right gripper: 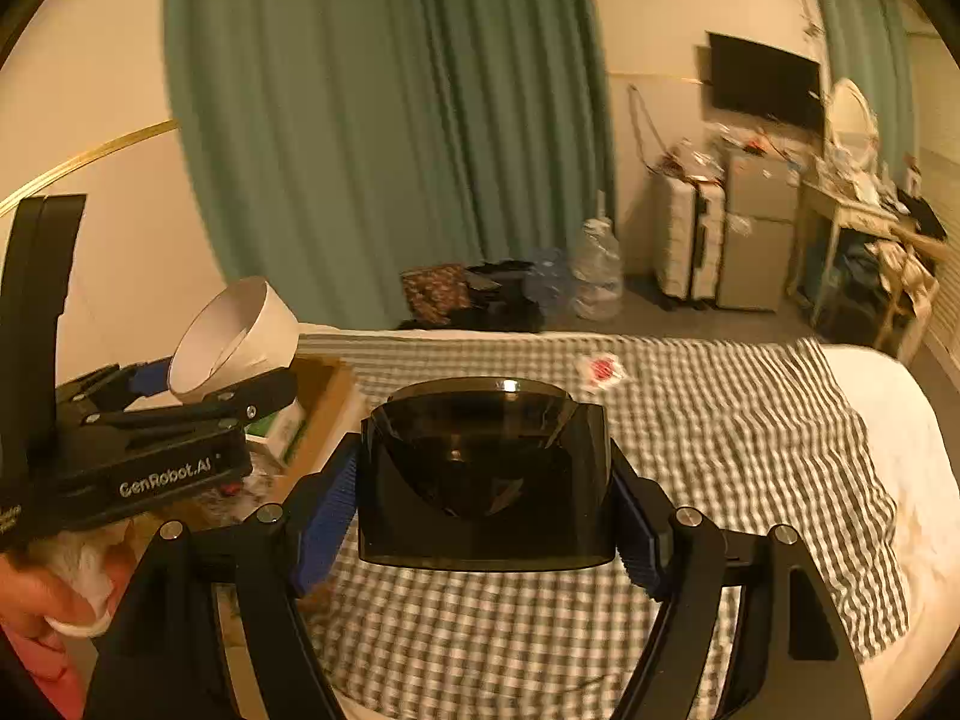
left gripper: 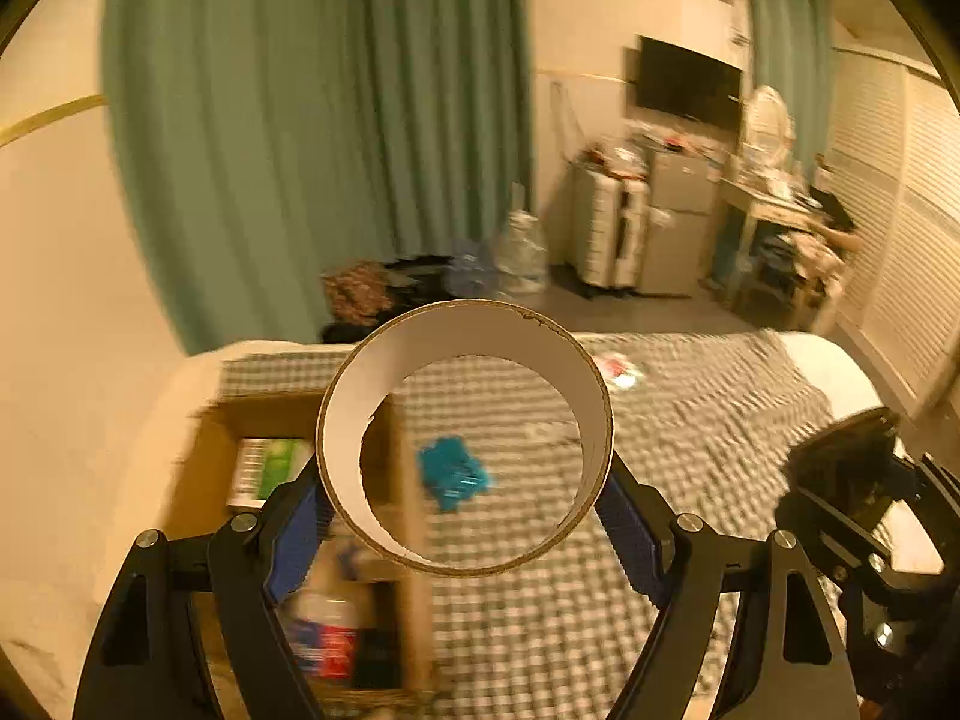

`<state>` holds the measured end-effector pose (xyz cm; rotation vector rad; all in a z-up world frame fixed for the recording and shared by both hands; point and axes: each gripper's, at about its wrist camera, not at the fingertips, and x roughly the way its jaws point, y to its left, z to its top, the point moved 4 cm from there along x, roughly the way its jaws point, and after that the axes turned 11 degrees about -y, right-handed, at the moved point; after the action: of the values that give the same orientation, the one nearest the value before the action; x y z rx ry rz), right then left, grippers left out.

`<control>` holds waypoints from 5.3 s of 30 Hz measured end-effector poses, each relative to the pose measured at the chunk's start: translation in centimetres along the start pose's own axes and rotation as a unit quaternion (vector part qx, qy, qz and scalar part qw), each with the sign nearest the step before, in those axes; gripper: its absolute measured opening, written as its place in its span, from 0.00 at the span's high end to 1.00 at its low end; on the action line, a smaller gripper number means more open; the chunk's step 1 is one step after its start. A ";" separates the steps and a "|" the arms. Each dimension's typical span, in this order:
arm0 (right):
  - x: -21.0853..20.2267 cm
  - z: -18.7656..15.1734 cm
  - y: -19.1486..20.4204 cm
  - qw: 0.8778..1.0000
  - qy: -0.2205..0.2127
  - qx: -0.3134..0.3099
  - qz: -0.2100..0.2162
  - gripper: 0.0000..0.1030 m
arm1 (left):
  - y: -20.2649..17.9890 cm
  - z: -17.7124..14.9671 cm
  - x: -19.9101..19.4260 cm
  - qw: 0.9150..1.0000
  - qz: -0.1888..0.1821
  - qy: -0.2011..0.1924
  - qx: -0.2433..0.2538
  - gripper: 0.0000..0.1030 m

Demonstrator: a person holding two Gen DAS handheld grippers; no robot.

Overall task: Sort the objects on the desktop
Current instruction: 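Carry the tape roll and black case over the cardboard box and release them inside, then move both grippers back toward the toothpaste tube and red-white sachet, then grasp the red-white sachet with the right gripper while the left grasps the toothpaste tube, then carry the toothpaste tube and sachet over the cardboard box and release them inside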

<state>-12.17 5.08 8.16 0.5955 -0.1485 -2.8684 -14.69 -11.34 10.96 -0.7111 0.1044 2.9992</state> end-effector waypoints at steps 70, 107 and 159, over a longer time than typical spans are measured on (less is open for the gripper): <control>12.5 -9.5 -20.0 0.988 0.034 0.123 -0.083 0.08 | -14.7 -14.5 19.8 0.992 0.015 0.120 0.035 0.00; 34.4 -10.1 -21.2 0.989 0.113 0.013 -0.099 0.64 | -11.9 -11.6 34.0 0.992 -0.088 0.092 0.025 0.95; 2.5 -3.0 -9.1 0.996 0.031 0.078 -0.010 0.64 | -9.0 -2.3 3.3 0.982 -0.152 0.084 -0.077 0.82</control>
<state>-14.88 13.20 3.15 0.7170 -0.3623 -2.8718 -15.92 -2.46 6.93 -0.9033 -0.2133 2.6726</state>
